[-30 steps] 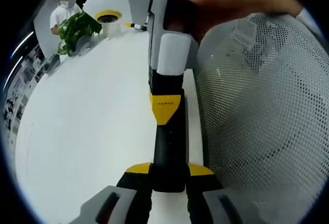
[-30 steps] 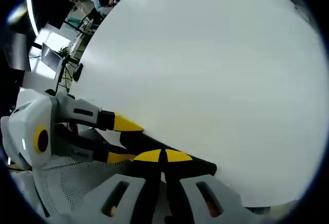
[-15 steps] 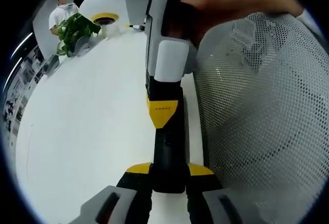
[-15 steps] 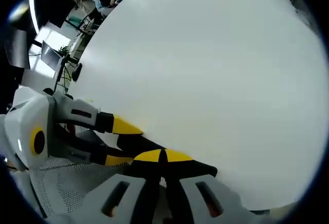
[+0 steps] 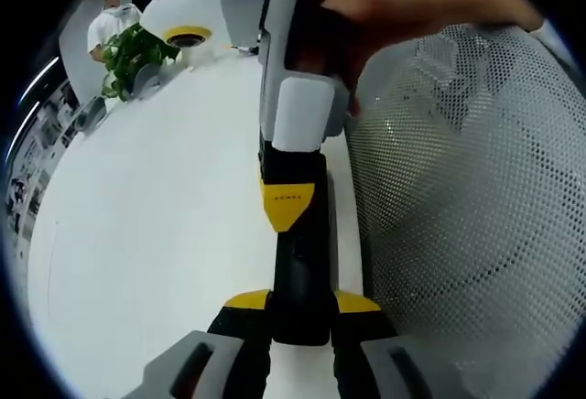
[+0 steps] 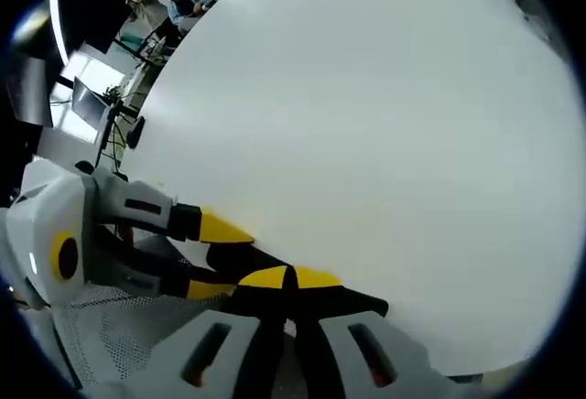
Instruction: Press the specified remote control buttons in sequence, fully releasing each button before pressing the next.
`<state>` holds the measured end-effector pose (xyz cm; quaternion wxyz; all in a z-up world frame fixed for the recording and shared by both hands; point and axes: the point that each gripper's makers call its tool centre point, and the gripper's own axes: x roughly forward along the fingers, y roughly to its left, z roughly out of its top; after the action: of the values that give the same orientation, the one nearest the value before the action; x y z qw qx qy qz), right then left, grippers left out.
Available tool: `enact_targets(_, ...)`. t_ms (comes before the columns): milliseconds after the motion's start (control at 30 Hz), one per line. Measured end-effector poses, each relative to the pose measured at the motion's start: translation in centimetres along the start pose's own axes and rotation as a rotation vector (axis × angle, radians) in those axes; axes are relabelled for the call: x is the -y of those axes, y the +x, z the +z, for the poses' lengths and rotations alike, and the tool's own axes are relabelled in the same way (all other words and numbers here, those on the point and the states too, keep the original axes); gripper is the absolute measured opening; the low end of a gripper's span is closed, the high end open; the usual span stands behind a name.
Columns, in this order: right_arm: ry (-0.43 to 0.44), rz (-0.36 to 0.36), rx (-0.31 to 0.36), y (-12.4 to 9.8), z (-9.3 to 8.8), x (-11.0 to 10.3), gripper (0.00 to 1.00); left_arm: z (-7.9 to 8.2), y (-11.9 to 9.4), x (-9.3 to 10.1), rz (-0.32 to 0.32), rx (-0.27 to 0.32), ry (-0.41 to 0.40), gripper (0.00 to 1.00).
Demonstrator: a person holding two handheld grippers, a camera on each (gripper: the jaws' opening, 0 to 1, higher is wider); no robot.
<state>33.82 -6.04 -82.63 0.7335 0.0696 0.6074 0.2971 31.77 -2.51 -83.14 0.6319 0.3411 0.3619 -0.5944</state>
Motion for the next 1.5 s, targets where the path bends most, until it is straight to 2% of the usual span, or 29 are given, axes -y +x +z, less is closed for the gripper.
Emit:
enact_targets(433, 0.009, 0.007, -0.035, -0.4, -0.2, 0.0, 0.0, 0.0, 0.0, 0.0, 0.003, 0.009, -0.006, 0.24)
enact_targets(767, 0.035, 0.04, -0.042, -1.0, -0.6, -0.6, 0.0, 0.0, -0.1, 0.1, 0.006, 0.012, -0.012, 0.24)
enact_targets(1000, 0.014, 0.034, -0.077, -0.6, -1.3, -0.8, 0.0, 0.0, 0.0, 0.1, 0.008, 0.014, -0.015, 0.24)
enact_targets(1500, 0.02, 0.04, -0.081, -0.6, -1.5, -0.7, 0.0, 0.0, 0.0, 0.1, 0.005, 0.015, -0.012, 0.24)
